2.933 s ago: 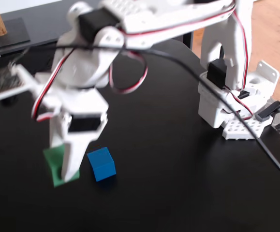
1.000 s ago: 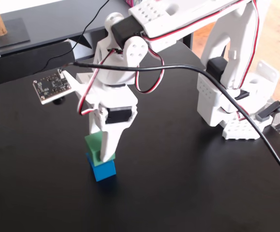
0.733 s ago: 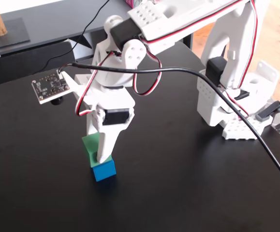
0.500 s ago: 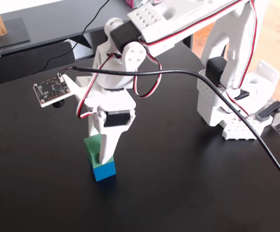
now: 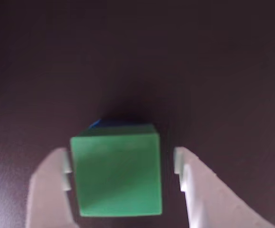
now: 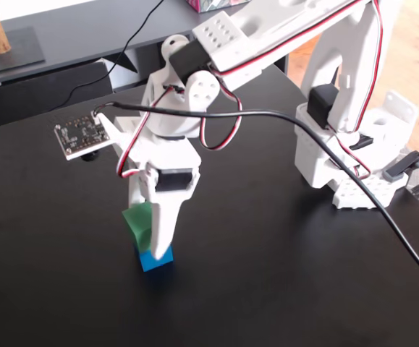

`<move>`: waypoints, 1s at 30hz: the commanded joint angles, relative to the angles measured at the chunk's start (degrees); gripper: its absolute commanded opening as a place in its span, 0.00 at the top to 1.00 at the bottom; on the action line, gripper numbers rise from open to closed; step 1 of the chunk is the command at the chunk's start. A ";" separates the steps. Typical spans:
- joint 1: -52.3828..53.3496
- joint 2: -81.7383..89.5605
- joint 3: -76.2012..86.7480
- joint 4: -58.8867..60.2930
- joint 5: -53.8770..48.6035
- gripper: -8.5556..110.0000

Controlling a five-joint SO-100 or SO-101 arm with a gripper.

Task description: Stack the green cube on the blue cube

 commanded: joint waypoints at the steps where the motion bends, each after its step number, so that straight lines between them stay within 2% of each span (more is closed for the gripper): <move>1: 0.53 1.58 -0.09 -2.64 -1.23 0.61; 19: 2.20 5.62 -0.35 -2.20 -2.64 0.58; 30: 2.64 20.30 -4.22 8.70 -2.64 0.60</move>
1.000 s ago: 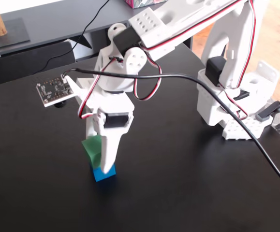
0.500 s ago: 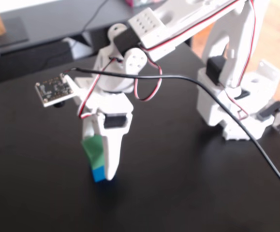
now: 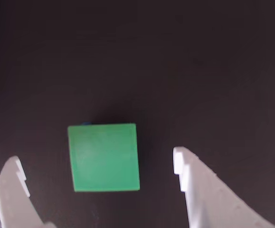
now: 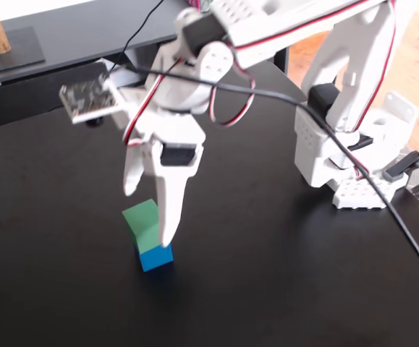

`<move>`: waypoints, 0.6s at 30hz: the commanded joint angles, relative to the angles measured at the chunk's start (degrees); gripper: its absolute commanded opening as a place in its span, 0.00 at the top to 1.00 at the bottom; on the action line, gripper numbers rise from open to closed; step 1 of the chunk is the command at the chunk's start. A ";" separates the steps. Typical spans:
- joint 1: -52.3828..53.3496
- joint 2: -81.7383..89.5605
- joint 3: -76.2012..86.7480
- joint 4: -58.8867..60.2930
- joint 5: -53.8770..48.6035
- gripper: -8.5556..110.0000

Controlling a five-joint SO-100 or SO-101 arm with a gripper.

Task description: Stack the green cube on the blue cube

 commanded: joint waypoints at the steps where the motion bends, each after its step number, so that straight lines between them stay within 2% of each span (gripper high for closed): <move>1: 0.44 9.32 -5.10 3.60 -0.18 0.61; 4: 0.53 14.06 -5.19 6.42 -0.88 0.65; 8: -0.26 21.97 -3.52 7.91 1.93 0.83; 14: -3.60 33.84 1.05 11.87 2.11 0.93; 18: -5.71 41.48 5.36 13.18 3.08 0.93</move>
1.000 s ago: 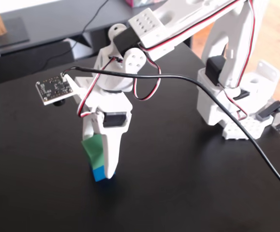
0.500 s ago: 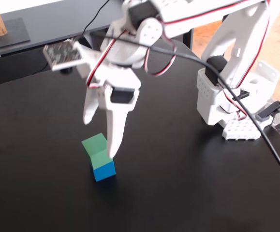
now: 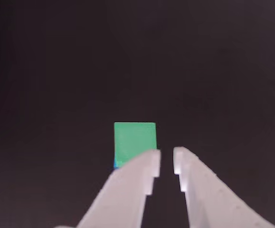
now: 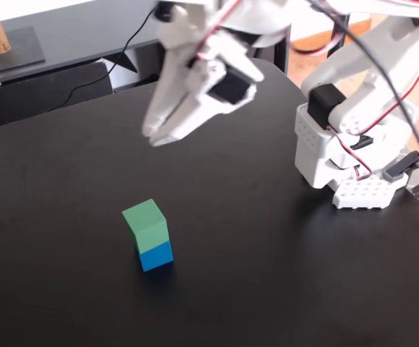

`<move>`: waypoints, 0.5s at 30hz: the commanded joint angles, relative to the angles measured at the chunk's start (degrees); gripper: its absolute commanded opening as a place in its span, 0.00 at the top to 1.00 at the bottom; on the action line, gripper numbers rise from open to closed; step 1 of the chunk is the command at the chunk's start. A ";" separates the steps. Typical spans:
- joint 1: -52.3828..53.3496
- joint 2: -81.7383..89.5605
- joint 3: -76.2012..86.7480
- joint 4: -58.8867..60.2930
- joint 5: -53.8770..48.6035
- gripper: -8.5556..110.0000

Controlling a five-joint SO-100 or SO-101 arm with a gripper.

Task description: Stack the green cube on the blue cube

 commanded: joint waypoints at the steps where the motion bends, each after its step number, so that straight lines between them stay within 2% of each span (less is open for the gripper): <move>1: -1.93 9.23 2.46 0.00 2.20 0.93; 8: -5.63 22.59 13.36 -2.90 8.53 0.93; 15: -5.98 31.90 28.13 -4.22 7.73 0.93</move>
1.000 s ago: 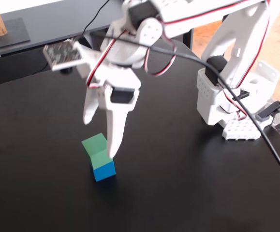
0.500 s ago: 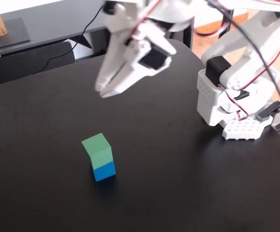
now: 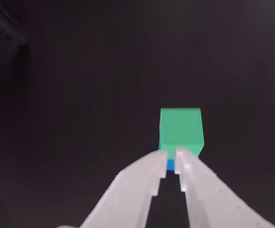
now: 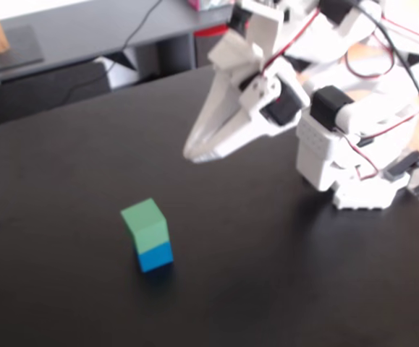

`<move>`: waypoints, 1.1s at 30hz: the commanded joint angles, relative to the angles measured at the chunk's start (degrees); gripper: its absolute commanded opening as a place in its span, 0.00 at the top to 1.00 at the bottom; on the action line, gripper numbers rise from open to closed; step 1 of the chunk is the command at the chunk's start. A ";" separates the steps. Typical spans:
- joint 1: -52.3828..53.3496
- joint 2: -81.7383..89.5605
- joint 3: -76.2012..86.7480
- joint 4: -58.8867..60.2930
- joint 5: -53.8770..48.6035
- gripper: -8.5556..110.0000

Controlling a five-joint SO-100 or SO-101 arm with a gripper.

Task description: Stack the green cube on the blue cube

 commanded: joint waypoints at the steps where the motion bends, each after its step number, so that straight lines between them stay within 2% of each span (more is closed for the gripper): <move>1: 0.53 3.60 5.19 -1.49 -0.62 0.93; 10: 1.93 10.72 22.24 0.79 -2.99 0.93; 18: 2.29 10.99 30.15 1.49 -5.45 0.93; 22: 2.02 10.99 30.15 6.50 -5.54 0.93; 27: 2.99 10.99 30.15 16.70 -11.87 0.93; 33: 2.81 10.99 30.15 18.81 -6.94 0.93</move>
